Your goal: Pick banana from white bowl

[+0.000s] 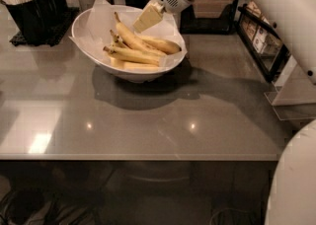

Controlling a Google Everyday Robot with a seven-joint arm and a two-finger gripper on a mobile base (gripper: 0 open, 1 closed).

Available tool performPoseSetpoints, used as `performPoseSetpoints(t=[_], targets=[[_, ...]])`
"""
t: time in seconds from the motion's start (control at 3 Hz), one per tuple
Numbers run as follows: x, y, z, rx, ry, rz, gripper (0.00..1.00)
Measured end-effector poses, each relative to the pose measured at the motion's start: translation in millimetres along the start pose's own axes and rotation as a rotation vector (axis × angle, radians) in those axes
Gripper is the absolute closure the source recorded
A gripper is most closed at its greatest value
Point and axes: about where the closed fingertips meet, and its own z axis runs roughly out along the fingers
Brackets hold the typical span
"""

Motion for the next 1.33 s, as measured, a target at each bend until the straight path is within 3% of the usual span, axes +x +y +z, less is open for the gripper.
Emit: performPoseSetpoints(t=[0.67,1.0,1.33], targets=[[5,3,42,-0.004,0.065,-0.056,0.39],[27,-6,56,0.02,0.108,-0.043,0.49],[30,-7,59,0.015,0.11,-0.036,0.5]])
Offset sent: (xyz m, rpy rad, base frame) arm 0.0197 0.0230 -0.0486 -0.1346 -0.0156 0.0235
